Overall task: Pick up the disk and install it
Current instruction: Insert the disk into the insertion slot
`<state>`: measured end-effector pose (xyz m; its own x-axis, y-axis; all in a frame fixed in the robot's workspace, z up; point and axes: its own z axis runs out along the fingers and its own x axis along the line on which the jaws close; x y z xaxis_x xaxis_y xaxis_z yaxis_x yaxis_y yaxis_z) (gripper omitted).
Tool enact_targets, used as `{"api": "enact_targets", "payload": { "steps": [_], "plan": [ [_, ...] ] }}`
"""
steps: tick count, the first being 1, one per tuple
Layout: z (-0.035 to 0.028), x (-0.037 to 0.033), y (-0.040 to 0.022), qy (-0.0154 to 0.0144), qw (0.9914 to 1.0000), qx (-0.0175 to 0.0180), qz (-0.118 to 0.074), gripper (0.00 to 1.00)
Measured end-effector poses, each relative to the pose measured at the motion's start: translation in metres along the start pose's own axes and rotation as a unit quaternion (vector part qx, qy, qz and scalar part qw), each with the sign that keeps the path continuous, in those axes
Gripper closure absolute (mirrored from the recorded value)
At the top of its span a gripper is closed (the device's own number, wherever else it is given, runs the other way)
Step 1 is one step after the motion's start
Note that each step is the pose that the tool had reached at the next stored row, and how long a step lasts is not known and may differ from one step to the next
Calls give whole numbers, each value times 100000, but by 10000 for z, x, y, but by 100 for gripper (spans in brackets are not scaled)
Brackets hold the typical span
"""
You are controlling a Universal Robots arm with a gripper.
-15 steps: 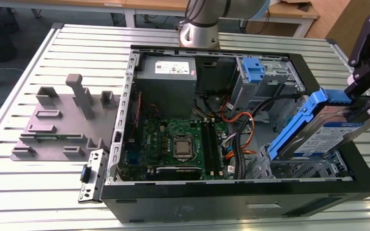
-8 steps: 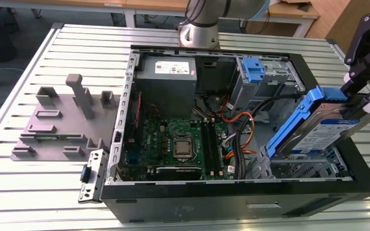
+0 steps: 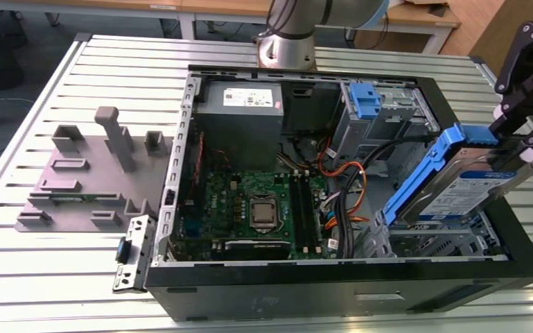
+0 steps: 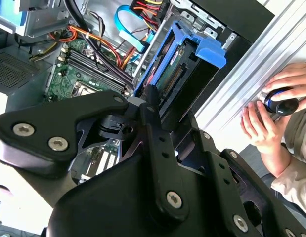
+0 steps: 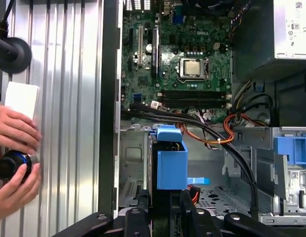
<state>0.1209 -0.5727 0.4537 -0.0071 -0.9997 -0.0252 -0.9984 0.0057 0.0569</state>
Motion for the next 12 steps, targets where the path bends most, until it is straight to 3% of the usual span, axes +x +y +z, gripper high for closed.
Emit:
{"api": "enact_targets", "payload": {
  "steps": [12],
  "plan": [
    [37,-22,-21,-24,100000,2,37,65]
  ]
}}
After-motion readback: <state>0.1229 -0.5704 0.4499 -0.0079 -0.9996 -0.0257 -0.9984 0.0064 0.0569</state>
